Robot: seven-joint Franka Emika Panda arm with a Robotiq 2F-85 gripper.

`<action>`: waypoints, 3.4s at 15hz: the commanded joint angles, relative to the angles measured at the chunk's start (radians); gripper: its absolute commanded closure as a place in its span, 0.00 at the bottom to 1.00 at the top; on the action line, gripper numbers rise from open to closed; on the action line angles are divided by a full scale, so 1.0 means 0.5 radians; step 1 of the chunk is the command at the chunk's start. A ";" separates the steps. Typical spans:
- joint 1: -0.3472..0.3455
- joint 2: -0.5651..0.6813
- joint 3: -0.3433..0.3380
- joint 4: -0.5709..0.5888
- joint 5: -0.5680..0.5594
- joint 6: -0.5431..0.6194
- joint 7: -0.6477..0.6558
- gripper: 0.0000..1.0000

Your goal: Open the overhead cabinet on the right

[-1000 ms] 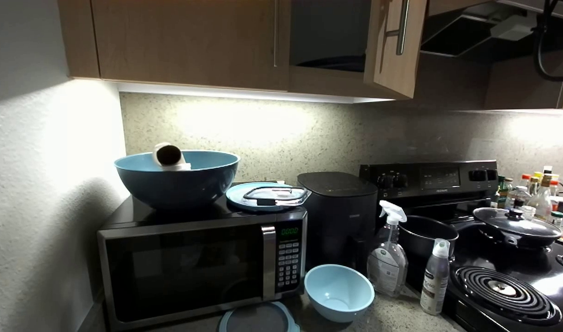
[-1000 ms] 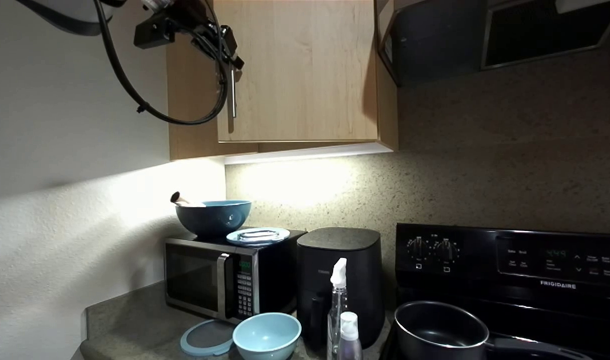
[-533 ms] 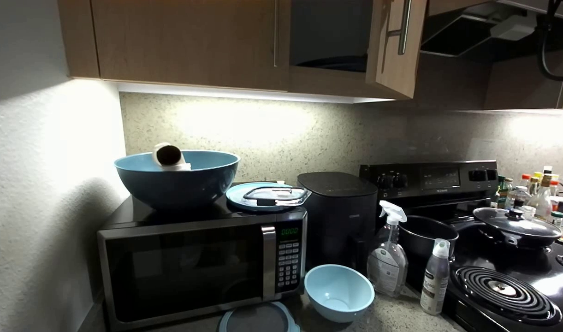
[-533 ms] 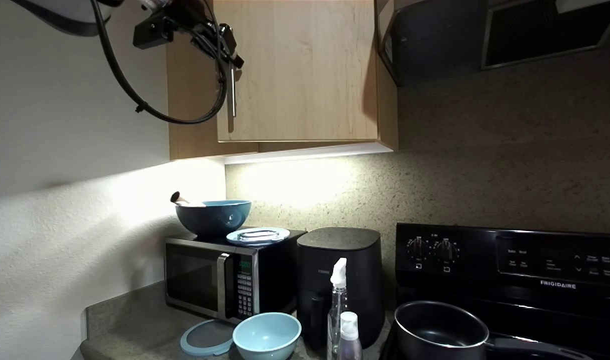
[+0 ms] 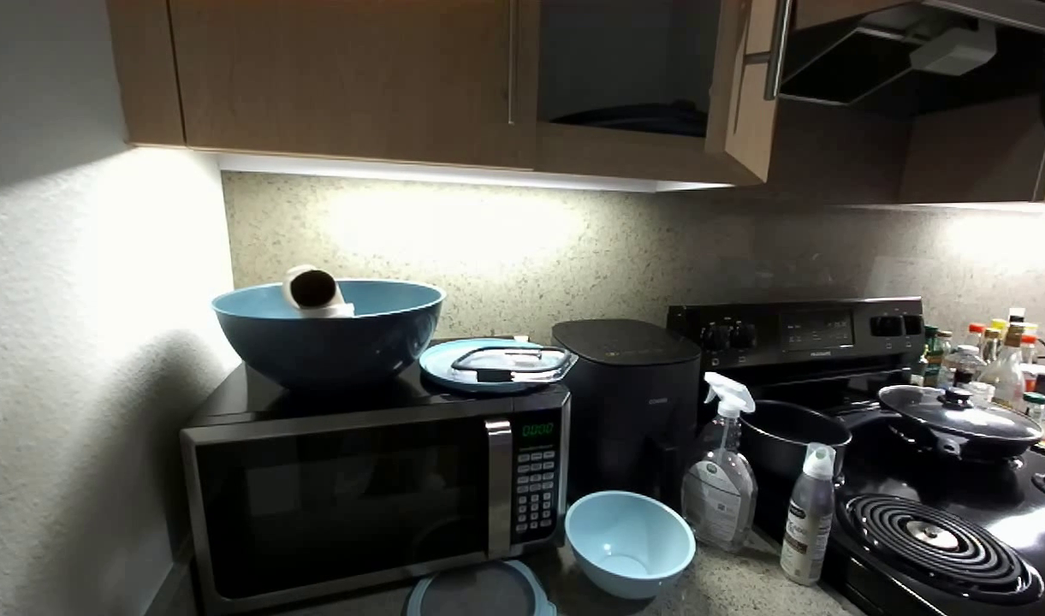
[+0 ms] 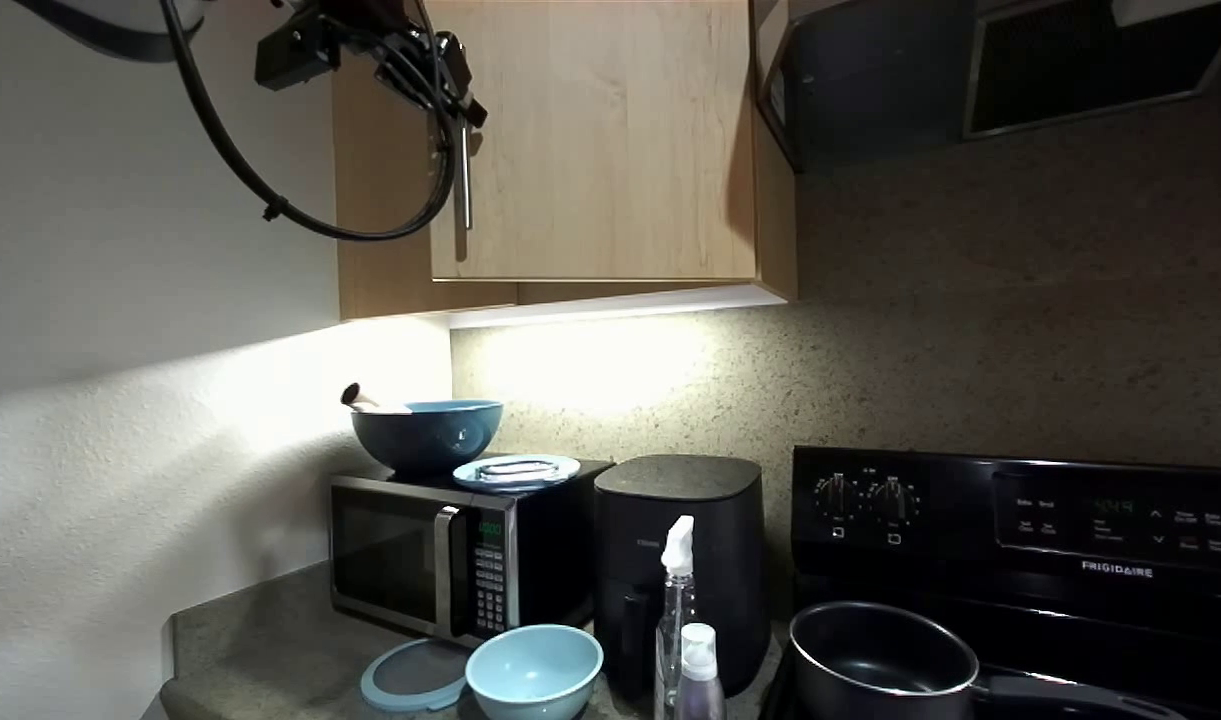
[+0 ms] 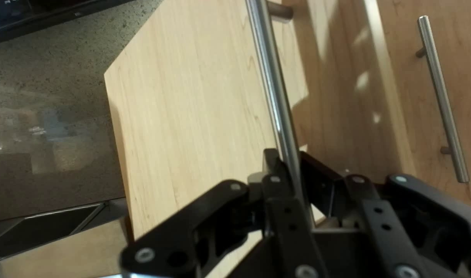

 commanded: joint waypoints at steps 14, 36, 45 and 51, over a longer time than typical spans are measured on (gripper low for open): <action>-0.115 -0.402 -0.076 -0.316 0.223 0.088 -0.461 0.86; -0.315 -0.938 -0.448 -0.946 0.392 0.358 -0.900 0.94; -0.176 -0.986 -0.681 -1.030 0.438 0.402 -1.152 0.94; -0.031 -0.910 -0.956 -0.941 0.454 0.418 -1.403 0.94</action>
